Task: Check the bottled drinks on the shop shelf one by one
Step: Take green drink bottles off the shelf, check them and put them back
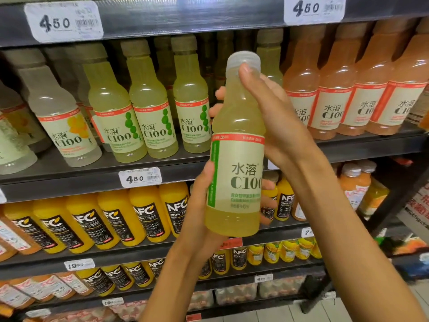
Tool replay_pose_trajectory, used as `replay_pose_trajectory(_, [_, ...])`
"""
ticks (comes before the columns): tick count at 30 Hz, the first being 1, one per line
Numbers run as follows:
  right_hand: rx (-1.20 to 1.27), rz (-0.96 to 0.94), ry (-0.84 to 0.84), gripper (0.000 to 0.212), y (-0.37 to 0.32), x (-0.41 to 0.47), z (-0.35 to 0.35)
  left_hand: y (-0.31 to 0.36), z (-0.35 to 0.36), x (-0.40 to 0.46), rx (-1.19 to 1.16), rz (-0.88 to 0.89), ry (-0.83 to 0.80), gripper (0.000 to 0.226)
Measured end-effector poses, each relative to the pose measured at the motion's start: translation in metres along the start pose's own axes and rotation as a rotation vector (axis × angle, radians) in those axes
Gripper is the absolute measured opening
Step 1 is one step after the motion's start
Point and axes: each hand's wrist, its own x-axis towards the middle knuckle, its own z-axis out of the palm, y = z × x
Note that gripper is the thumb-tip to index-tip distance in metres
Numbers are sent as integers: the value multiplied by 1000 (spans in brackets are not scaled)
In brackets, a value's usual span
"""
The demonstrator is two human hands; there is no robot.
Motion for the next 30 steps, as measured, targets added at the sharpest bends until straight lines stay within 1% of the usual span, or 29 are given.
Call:
replay_pose_trajectory(2, [-48,-56,-3,17,-3,0,-1,0,-7,1,224,7,180,81])
replay_pose_trajectory(3, [-87,-100,8,19,-4,1,-2,0,-10,1,329,25,257,80])
replay_pose_trajectory(4, [-141,-155,35,24,-4,2,-3,1,-13,2,432,78,288,72])
replay_pose_trajectory(6, [-255,-262,105,33,-2,6,-4,4,-11,6,616,188,265,51])
replay_pose_trajectory(7, [-294,-298,137,35,-1,9,-4,6,-10,11,693,208,274,48])
replay_pose_trajectory(10, [-377,-348,196,38,0,21,-6,10,-15,28,829,258,365,62])
replay_pose_trajectory(11, [-395,-338,205,38,0,26,-8,10,-17,33,852,265,390,63])
replay_pose_trajectory(13, [-413,-284,217,37,2,35,-13,7,-20,40,866,254,425,60])
replay_pose_trajectory(17, [-442,-249,232,26,12,48,-21,-2,-23,51,848,246,502,58])
replay_pose_trajectory(20, [-423,-282,264,21,13,56,-21,0,-28,60,840,296,552,60])
replay_pose_trajectory(22, [-467,-311,305,18,12,63,-20,3,-29,68,856,316,569,60])
replay_pose_trajectory(25, [-578,-325,362,24,16,72,-19,2,-29,75,869,319,571,58])
replay_pose_trajectory(27, [-592,-344,389,28,19,76,-19,1,-30,77,888,333,588,61])
replay_pose_trajectory(30, [-610,-432,428,28,24,80,-20,0,-33,81,960,391,642,67])
